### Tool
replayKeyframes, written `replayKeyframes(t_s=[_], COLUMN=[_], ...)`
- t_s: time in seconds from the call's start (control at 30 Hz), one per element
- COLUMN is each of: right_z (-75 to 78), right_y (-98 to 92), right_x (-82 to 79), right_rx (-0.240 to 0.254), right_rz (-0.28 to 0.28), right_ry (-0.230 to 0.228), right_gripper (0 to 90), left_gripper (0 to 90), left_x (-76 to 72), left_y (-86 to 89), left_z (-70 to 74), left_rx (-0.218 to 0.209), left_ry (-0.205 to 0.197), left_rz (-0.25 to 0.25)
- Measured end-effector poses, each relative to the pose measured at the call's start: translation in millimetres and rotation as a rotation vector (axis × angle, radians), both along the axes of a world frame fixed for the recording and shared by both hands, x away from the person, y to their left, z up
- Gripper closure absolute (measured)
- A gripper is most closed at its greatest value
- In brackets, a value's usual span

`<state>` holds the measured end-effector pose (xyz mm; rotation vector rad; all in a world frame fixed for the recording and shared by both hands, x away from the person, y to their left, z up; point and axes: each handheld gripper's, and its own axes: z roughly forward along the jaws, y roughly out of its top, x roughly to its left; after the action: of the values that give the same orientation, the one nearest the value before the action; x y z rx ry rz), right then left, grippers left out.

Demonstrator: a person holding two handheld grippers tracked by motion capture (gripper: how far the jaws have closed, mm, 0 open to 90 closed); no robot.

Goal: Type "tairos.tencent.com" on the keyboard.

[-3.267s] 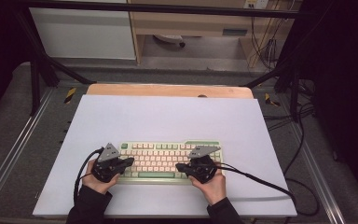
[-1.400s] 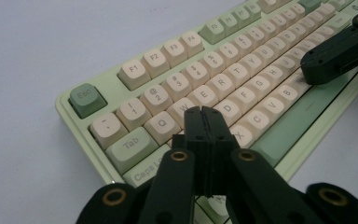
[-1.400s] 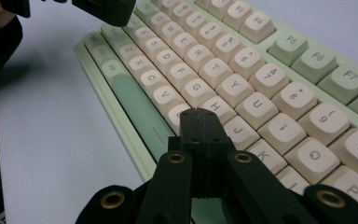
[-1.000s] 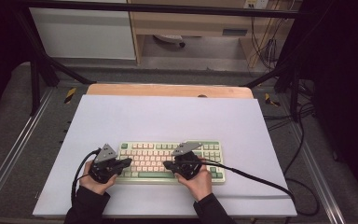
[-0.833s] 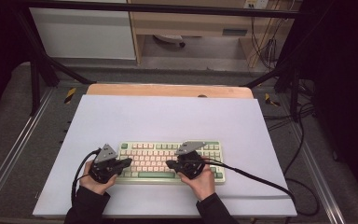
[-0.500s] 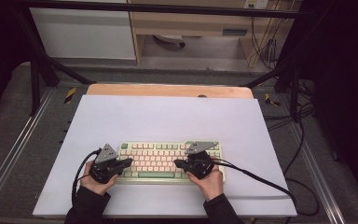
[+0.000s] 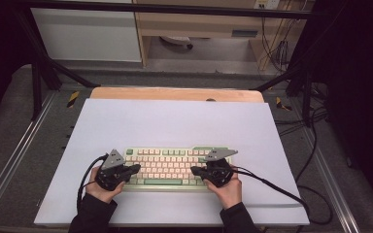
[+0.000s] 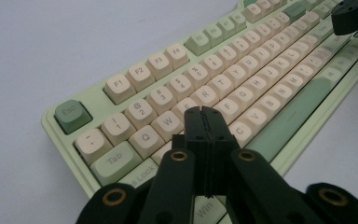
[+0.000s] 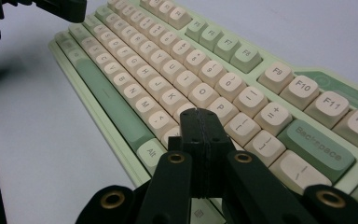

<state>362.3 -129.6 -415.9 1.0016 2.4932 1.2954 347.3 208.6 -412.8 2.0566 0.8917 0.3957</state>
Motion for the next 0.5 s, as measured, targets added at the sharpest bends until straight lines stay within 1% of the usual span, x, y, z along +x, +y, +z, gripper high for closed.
replayKeyframes(t_s=[0.23, 0.5], right_z=[0.2, -0.4], right_y=[-4.6, -8.0], right_x=[-2.9, -5.0], right_rx=[-0.001, -0.001], right_rz=[0.0, -0.005], right_ry=[-0.008, -0.004], right_gripper=[90.0, 90.0], left_gripper=[89.9, 89.9], left_x=[4.3, 12.0], left_y=[-9.0, -21.8], left_z=[3.8, 7.7], left_rx=[0.005, 0.008], left_ry=[-0.003, -0.008], left_rz=[-0.007, -0.017])
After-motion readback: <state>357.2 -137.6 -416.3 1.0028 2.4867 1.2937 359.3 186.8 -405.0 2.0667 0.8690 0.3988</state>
